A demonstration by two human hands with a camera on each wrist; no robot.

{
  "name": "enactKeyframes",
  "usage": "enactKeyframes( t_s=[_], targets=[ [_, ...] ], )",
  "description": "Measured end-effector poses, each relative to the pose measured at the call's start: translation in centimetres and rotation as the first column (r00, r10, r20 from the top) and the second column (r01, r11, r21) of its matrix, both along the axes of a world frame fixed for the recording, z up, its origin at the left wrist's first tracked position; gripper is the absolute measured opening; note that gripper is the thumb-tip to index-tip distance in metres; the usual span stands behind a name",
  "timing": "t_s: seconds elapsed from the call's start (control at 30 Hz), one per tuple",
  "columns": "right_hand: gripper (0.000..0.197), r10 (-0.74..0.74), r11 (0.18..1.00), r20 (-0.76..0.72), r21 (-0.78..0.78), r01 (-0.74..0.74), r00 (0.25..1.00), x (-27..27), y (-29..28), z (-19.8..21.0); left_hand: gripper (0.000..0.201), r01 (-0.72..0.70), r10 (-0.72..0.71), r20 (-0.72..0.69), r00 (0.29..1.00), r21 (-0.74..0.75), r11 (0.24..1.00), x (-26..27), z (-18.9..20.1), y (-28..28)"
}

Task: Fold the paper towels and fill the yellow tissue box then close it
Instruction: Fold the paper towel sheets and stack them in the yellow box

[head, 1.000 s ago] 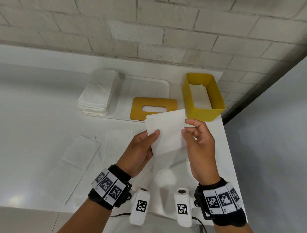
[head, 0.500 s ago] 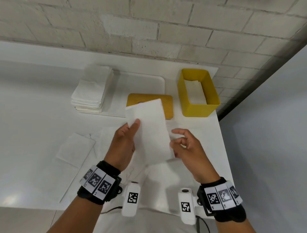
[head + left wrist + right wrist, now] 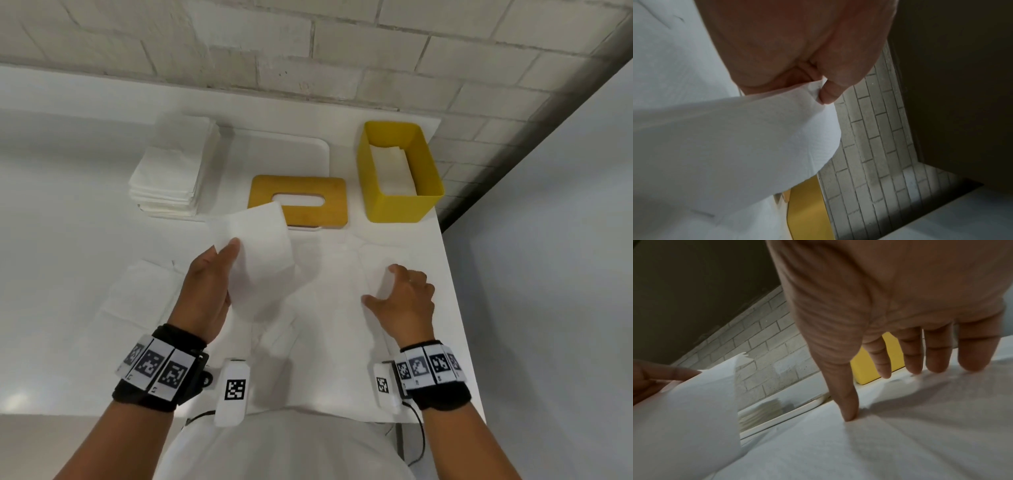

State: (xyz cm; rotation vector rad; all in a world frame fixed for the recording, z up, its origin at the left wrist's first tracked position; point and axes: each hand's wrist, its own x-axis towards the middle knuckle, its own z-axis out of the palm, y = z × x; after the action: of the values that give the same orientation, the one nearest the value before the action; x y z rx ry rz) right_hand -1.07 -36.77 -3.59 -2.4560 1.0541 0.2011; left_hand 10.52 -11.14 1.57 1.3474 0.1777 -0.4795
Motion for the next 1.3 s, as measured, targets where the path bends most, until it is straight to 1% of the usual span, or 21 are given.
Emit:
enactKeyframes(
  t_s=[0.07,0.13,0.2,0.27,0.33,0.4,0.57,0.63,0.7,0.73,0.8,0.87,0.9,0.97,1.0,1.03,1.07,1.1,1.17,1.23,1.3],
  targets=[
    [0.071,0.013,0.999,-0.006,-0.035,-0.014,1.000,0.1,0.1,0.2,0.027,0.038,-0.038,0.010,0.999,0.019,0.999,-0.5,-0.3,-0.1],
    [0.061,0.047,0.998,0.077,-0.049,-0.043,0.996,0.2,0.3,0.3,0.025,0.077,-0.078,0.023,0.997,0.038,0.996,-0.8,-0.3,-0.3],
    [0.053,0.059,0.997,0.160,0.047,-0.068,0.985,0.2,0.5,0.1,0.025,0.096,-0.097,0.024,0.995,0.050,0.994,-1.1,-0.4,-0.4],
    [0.057,0.067,0.983,0.154,0.157,-0.091,0.986,0.2,1.0,-0.2,0.025,0.100,-0.101,0.016,0.995,0.054,0.993,-1.2,-0.5,-0.5],
    [0.066,0.098,0.985,0.107,0.134,-0.112,0.989,0.0,1.6,-0.4,0.025,0.100,-0.100,0.003,0.995,0.051,0.994,-1.4,-0.7,-0.6],
    [0.068,0.114,0.987,0.086,0.106,-0.123,0.990,0.0,1.9,-0.6,0.025,0.099,-0.099,-0.002,0.995,0.049,0.994,-1.4,-0.8,-0.6],
    [0.068,0.051,0.962,0.146,0.259,-0.087,0.988,0.3,1.6,-0.5,0.024,0.100,-0.099,-0.013,0.995,0.061,0.993,-1.2,-0.8,-0.7],
    [0.069,-0.018,0.945,0.192,0.325,-0.046,0.981,0.4,1.3,-0.2,0.025,0.100,-0.100,-0.011,0.995,0.066,0.993,-1.0,-0.8,-0.7],
    [0.063,-0.146,0.900,0.217,0.435,0.039,0.965,0.6,0.9,0.2,0.025,0.105,-0.104,-0.011,0.995,0.074,0.992,-0.8,-0.6,-0.7],
    [0.057,-0.207,0.859,0.224,0.507,0.067,0.953,0.7,0.7,0.6,0.025,0.108,-0.107,-0.015,0.994,0.080,0.991,-0.6,-0.6,-0.7],
    [0.044,-0.321,0.730,0.234,0.679,0.082,0.918,0.9,0.4,1.9,0.025,0.118,-0.116,-0.032,0.993,0.082,0.990,-0.4,-0.4,-0.7],
    [0.027,-0.355,0.613,0.310,0.790,-0.031,0.882,1.0,0.7,4.2,0.025,0.131,-0.127,-0.052,0.991,0.076,0.989,-0.2,-0.3,-0.8],
    [0.027,-0.351,0.579,0.369,0.808,-0.110,0.861,1.1,0.8,5.6,0.026,0.139,-0.135,-0.061,0.989,0.074,0.988,-0.1,-0.2,-1.0],
    [0.039,-0.350,0.497,0.495,0.818,-0.290,0.795,1.1,1.1,8.2,0.027,0.164,-0.160,-0.066,0.985,0.060,0.985,0.0,0.0,-1.3],
    [0.044,-0.366,0.428,0.534,0.824,-0.372,0.762,1.1,1.4,9.4,0.028,0.181,-0.178,-0.065,0.982,0.037,0.983,0.0,0.1,-1.6],
    [0.047,-0.371,0.372,0.557,0.822,-0.431,0.743,1.1,1.7,10.1,0.030,0.196,-0.196,-0.070,0.978,0.001,0.981,-0.1,0.3,-2.0],
    [0.048,-0.360,0.334,0.566,0.820,-0.465,0.741,1.2,2.1,10.5,0.031,0.210,-0.213,-0.080,0.974,-0.047,0.977,-0.1,0.7,-2.3],
    [0.049,-0.329,0.334,0.569,0.817,-0.470,0.754,1.3,2.5,10.4,0.033,0.222,-0.230,-0.091,0.969,-0.095,0.970,-0.3,1.1,-2.7],
    [0.049,-0.259,0.390,0.558,0.807,-0.443,0.789,1.5,3.6,9.8,0.033,0.236,-0.255,-0.089,0.963,-0.176,0.956,-0.4,1.7,-3.2],
    [0.047,-0.213,0.435,0.531,0.803,-0.407,0.820,1.6,4.5,9.2,0.033,0.244,-0.264,-0.068,0.962,-0.217,0.945,-0.6,2.2,-3.5],
    [0.046,-0.195,0.446,0.511,0.806,-0.388,0.837,1.6,5.0,9.0,0.033,0.246,-0.268,-0.063,0.961,-0.238,0.940,-0.7,2.4,-3.5]
  ],
)
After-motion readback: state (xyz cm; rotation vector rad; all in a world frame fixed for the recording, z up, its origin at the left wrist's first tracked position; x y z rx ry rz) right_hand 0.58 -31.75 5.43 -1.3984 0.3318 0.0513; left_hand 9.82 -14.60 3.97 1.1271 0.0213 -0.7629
